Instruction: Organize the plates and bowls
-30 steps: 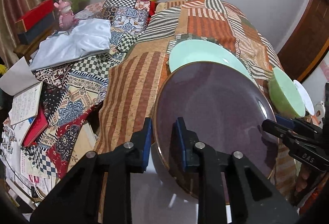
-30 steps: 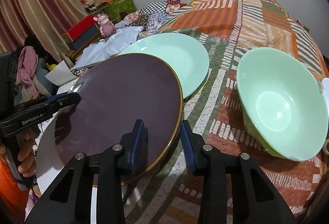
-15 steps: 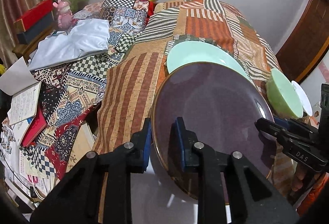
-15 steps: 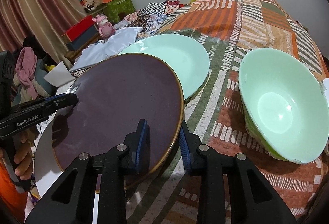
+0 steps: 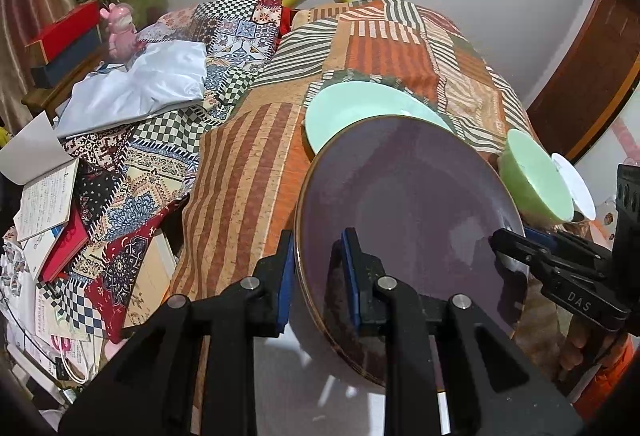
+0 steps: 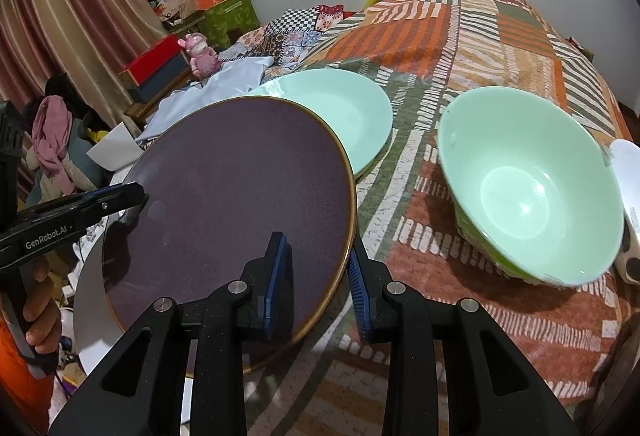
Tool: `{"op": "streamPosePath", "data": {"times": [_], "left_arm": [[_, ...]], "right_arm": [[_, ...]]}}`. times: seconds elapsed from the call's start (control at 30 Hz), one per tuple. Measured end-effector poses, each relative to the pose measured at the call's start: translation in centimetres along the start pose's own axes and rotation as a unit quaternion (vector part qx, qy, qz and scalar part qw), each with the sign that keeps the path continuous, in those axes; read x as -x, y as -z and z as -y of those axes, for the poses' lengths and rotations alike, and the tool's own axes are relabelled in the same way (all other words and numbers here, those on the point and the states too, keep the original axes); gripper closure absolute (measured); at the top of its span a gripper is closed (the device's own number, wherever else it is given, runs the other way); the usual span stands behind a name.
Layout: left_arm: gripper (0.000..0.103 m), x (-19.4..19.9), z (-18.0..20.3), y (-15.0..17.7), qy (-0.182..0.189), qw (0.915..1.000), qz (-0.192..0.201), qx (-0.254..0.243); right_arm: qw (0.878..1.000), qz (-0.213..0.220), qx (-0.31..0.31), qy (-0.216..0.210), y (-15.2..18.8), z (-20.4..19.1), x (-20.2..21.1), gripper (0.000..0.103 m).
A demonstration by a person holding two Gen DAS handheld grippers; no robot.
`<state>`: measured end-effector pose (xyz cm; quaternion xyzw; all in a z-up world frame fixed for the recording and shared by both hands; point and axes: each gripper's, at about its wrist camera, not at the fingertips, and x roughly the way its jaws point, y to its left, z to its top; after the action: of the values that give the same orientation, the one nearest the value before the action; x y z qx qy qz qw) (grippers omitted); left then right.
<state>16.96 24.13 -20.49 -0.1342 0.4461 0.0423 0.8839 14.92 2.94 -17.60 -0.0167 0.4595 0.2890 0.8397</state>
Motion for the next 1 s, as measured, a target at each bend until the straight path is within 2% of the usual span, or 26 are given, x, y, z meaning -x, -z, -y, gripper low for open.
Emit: {"op": "streamPosePath", "data": {"times": [0.4,1.0], "left_arm": [[0.081,2.0,1.9,1.0,0.011,0.9999,0.004,-0.001],[0.081,5.9,6.8,3.7,0.023,0.9993,0.018,-0.022]], "right_arm": [[1.0,0.015,-0.004,0.005,1.1,0.6,2.8,0.076],[0.999,0.041,-0.018,0.016,4.0,2.5,7.9,0.076]]}}
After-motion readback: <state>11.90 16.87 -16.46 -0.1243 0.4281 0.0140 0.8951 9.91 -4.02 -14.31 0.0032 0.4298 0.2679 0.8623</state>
